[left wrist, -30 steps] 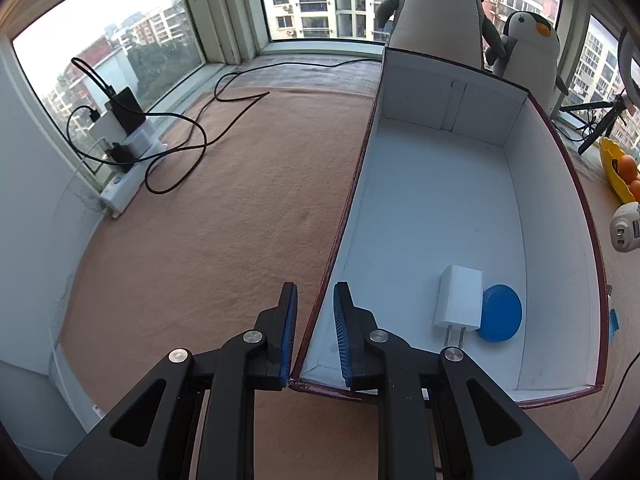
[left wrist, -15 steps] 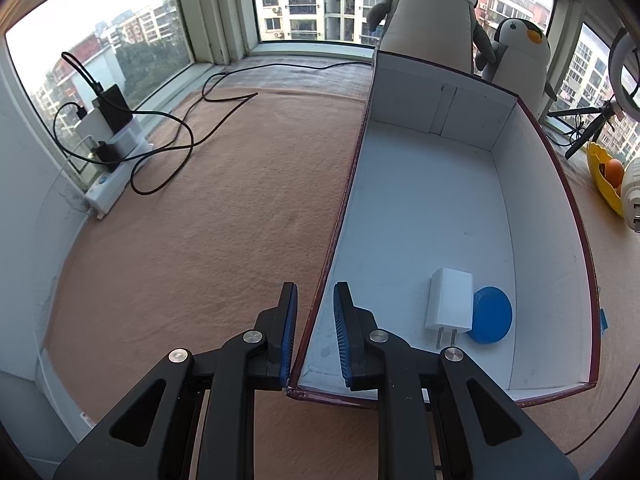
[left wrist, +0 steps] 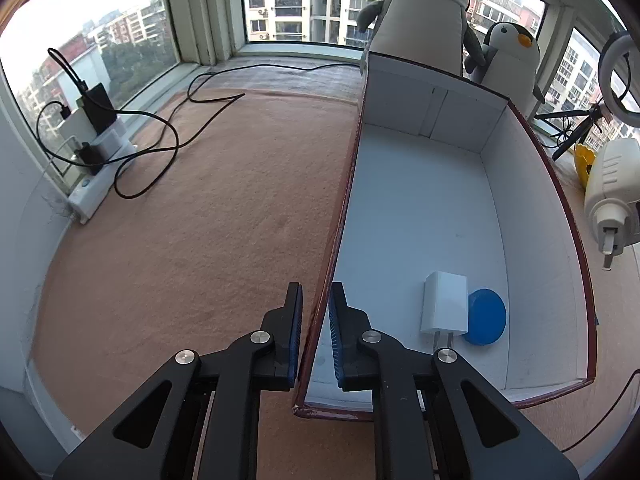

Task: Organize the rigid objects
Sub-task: 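Carry the white diffuser into the box and open the right tool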

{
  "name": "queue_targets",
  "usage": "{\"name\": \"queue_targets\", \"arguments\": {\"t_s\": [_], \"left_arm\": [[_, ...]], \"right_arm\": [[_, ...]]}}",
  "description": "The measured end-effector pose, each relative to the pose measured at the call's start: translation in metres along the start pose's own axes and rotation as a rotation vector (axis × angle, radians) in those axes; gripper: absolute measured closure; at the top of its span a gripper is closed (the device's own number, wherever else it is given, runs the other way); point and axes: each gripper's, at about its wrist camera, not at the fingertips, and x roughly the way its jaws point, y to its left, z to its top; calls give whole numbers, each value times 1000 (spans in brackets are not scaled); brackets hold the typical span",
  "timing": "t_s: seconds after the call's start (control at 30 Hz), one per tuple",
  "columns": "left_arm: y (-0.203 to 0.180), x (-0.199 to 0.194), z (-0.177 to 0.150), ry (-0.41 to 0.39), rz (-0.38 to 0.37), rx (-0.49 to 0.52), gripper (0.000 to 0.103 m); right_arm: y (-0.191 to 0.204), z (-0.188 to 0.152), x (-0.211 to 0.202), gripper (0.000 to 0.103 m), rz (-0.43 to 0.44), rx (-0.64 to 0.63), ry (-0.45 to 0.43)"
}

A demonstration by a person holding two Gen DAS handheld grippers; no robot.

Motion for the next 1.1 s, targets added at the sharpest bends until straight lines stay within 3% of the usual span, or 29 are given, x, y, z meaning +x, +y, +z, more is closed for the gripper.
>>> {"name": "queue_targets", "arguments": {"t_s": [0.4, 0.93, 1.1], "left_arm": [[5, 6, 4, -2, -41, 19, 96], [6, 7, 6, -7, -64, 37, 98], [6, 7, 6, -8, -64, 37, 98]], "right_arm": [[49, -15, 32, 77, -68, -116, 57], [69, -21, 40, 77, -110, -158, 59], [60, -22, 33, 65, -101, -128, 42]]}}
